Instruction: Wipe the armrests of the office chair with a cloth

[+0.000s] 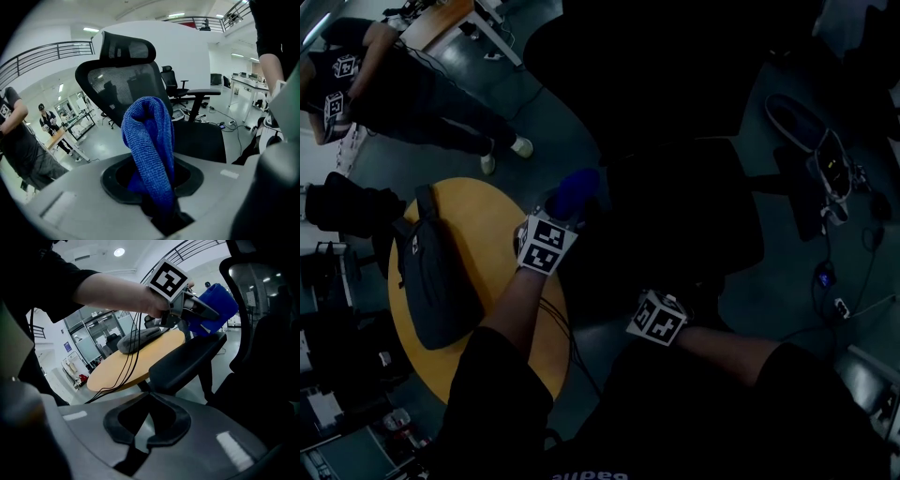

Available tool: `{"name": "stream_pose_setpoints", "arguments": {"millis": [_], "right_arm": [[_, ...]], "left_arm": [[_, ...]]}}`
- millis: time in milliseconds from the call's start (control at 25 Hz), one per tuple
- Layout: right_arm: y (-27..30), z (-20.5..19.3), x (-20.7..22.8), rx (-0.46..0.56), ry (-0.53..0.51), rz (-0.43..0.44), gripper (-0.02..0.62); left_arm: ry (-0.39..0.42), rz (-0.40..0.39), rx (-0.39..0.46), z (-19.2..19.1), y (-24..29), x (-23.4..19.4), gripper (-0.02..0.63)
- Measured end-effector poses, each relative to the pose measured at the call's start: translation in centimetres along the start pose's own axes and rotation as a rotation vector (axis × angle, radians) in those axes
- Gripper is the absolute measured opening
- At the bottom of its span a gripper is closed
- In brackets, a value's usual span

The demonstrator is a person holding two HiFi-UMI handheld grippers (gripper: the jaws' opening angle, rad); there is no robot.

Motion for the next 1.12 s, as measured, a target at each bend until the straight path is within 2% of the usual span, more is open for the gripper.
{"name": "stream_pose_setpoints", "arguments": {"millis": [280, 440, 1120], "right_arm": [[0.5, -0.3, -0.1, -0.011, 0.013, -0.001, 0.005], [0.6, -0.5, -0.1, -0.017, 0.029, -0.002, 0.005], [0.6, -0.4, 0.0, -0.014, 0.098, -0.031, 0.005]], "left_arm": [[0.008, -0.037, -0.016, -0.4, 1.9, 0.6, 0.133], [0.042, -0.046, -0.023, -0.4, 2.0, 1.4, 0.132], [0.024, -0.065, 0.000, -0.9, 1.0, 5.9, 0.130]]}}
Point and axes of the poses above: the fingertips, and each gripper's own axes: y forward along the fingers, x to its right, z out of its top, the point moved 1 cm from there along -y, backward along the fingers, and after that the axes turned 12 degrees about -z, right-handed, at the moved point
